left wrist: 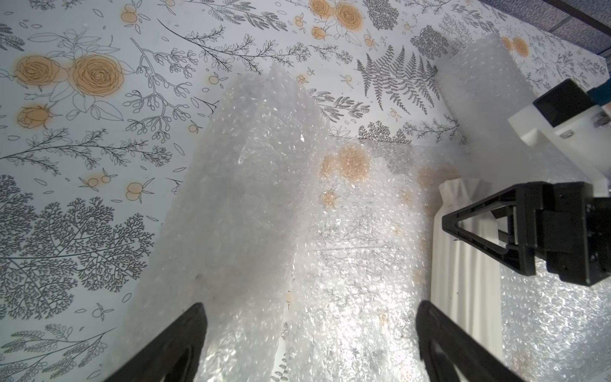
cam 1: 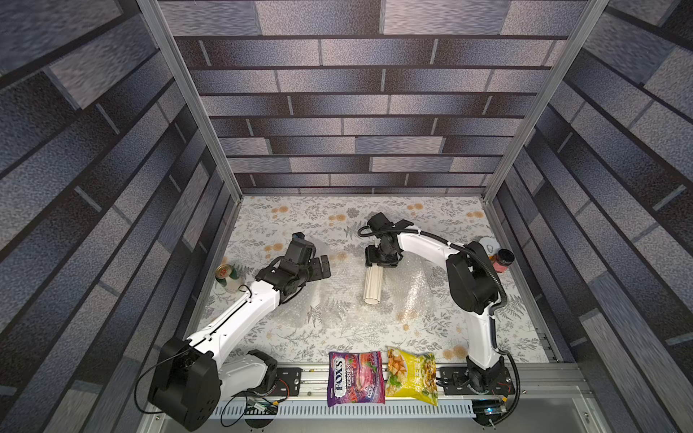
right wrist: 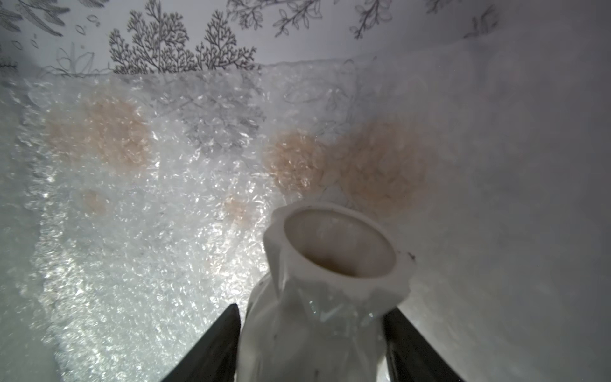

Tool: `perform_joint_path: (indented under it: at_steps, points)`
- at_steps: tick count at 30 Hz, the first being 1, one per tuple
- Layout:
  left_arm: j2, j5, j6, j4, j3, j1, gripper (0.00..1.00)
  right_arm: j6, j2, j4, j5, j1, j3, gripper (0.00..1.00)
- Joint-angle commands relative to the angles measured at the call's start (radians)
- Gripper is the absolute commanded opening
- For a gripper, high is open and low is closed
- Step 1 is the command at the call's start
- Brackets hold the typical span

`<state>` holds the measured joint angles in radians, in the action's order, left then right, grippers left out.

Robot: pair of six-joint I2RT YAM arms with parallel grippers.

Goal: Unwrap the vase from the bubble wrap
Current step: Pick up the vase from the bubble wrap.

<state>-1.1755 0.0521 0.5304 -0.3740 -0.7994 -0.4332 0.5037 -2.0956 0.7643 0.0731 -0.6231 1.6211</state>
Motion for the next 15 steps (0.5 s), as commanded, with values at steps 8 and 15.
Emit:
perform_joint_path:
  at_steps: [8,15]
  points:
    - [-0.04,-0.024,-0.01,0.026,-0.012,0.007,1.0,-0.038,-0.086,0.064,-0.008,0.008,0.088,0.65]
    - [-0.053,-0.029,-0.015,0.03,-0.023,0.007,1.0,-0.058,-0.027,0.048,-0.025,0.008,0.072,0.53]
